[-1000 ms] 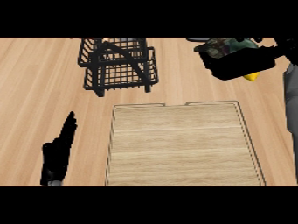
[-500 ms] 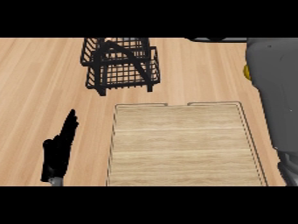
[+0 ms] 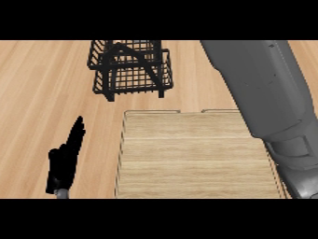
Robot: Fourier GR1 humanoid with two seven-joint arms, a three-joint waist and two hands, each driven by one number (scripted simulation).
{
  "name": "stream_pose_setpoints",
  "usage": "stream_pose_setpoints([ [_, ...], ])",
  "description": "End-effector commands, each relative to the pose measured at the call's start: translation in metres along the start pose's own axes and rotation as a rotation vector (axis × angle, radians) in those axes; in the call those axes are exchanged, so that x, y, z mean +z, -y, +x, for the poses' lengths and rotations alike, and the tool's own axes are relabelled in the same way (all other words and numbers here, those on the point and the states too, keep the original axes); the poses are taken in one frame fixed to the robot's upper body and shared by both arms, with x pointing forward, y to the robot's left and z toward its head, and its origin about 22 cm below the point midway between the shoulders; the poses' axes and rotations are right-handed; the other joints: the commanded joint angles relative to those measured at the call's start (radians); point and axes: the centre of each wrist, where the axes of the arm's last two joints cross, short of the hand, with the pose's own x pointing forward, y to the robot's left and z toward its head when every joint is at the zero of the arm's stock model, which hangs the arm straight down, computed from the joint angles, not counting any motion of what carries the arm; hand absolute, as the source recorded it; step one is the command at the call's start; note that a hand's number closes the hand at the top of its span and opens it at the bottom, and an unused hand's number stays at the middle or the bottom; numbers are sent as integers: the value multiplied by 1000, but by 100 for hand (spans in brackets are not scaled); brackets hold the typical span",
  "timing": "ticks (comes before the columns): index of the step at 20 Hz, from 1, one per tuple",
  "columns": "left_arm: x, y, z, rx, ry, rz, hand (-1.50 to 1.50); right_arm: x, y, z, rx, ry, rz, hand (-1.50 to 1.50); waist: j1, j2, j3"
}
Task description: Pick the eggplant from the tray and place it in the tiered basket
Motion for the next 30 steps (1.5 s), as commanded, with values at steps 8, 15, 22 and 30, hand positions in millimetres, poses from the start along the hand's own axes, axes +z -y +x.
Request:
stream_pose_setpoints([
  [8, 9, -8, -16, -6, -31, 6, 0, -25, -67, 18, 88, -51, 44, 150, 5, 3, -4],
  [15, -2, -3, -5, 0, -35, -37, 0, -34, -94, -27, -65, -95, 39, 150, 34, 17, -4],
  [22, -5, 3, -1, -16, -24, -38, 0, -33, -99, -56, -431, -143, 108, -150, 41, 18, -3],
  [30, 1, 10, -3, 0, -29, -36, 0, -39, -83, -47, -673, -109, -89, -150, 32, 14, -3],
])
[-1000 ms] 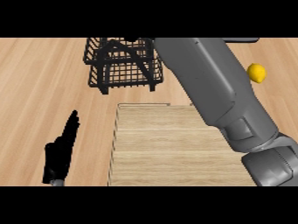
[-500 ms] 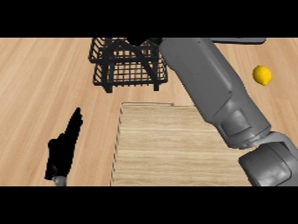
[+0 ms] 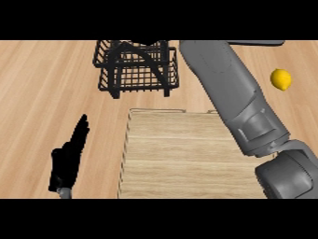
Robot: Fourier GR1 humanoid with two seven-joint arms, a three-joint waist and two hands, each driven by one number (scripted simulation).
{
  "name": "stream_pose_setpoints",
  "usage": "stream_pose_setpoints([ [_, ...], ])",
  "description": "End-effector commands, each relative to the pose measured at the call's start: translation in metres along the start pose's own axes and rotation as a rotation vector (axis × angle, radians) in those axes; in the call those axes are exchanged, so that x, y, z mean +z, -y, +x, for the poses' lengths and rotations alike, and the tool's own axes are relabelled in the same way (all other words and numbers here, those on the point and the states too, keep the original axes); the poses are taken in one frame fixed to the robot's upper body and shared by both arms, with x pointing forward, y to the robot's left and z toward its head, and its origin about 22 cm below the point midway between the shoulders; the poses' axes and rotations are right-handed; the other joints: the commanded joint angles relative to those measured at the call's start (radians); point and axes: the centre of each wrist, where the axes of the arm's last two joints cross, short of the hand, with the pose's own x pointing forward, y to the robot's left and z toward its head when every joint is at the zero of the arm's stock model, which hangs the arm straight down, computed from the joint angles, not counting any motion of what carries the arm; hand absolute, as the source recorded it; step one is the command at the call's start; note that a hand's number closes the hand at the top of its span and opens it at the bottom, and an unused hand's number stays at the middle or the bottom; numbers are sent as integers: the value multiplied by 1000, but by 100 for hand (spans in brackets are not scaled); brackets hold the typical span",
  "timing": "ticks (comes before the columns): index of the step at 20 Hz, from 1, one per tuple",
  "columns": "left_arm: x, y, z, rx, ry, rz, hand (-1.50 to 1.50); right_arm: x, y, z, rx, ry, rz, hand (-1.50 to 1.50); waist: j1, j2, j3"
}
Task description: Pick the eggplant from the tray and place it in the tiered basket
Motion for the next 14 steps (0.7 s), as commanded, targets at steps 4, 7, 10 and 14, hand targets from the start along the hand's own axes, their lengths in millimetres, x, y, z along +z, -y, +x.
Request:
stream_pose_setpoints([
  [4, 8, -10, -16, -1, -59, 56, 0, -2, 23, 5, -180, 50, -291, -150, -33, -14, -3],
  [7, 10, -5, -17, -7, -62, 45, 0, -7, 71, 6, -160, 20, -424, -150, -40, -15, -4],
  [10, 2, -9, -21, -3, -75, 83, 0, -2, 140, -4, -215, -24, -461, -150, -66, -20, -3],
  [14, 23, -16, -23, 6, -64, 71, 0, 17, 199, -51, -220, -55, -475, -150, -67, -26, -2],
])
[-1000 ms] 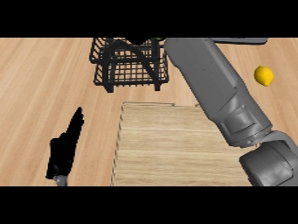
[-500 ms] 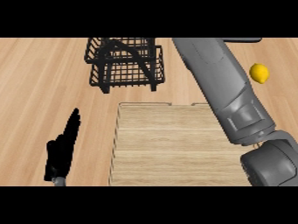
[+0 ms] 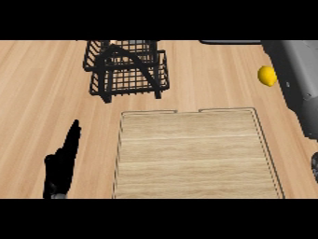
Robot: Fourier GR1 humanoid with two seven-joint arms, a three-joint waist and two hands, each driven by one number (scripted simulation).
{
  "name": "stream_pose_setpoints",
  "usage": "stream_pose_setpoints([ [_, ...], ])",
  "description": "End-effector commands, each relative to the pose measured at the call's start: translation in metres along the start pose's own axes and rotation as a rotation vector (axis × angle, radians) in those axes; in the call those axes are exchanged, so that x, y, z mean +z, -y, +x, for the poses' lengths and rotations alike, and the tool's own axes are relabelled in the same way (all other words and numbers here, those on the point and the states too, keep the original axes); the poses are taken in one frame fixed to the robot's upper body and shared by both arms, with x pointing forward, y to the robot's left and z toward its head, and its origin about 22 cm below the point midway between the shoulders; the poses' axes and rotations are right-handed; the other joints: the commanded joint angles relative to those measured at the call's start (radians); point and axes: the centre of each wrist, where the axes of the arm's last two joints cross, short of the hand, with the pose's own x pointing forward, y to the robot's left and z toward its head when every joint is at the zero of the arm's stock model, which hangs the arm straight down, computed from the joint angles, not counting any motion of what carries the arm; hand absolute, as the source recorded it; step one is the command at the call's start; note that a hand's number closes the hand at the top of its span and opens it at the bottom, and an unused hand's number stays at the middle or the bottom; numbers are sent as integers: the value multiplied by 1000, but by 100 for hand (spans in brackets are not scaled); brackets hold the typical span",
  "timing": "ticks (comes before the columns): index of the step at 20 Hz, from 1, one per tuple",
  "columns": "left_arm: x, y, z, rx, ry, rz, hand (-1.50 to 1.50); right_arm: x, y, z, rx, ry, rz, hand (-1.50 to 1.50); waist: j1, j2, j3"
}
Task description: Pick the eggplant from the tray and place it in the tiered basket
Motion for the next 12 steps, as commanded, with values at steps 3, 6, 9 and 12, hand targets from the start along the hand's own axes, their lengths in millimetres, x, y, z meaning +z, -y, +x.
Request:
stream_pose_setpoints([
  [3, -8, -14, 14, 2, -41, 14, 0, -16, 129, -16, -15, -24, -45, -150, -12, 1, -2],
  [6, 4, -10, -3, 3, -71, 24, 0, -7, 186, -44, -5, -30, -28, -150, -22, -2, -3],
  [9, 6, 0, -21, 6, -68, 27, 0, -2, 222, -30, -4, -27, 6, -150, -16, -1, -4],
  [12, -12, 11, 2, -1, -43, -5, 0, 10, 255, -66, -28, 9, 51, -150, -8, 5, -3],
])
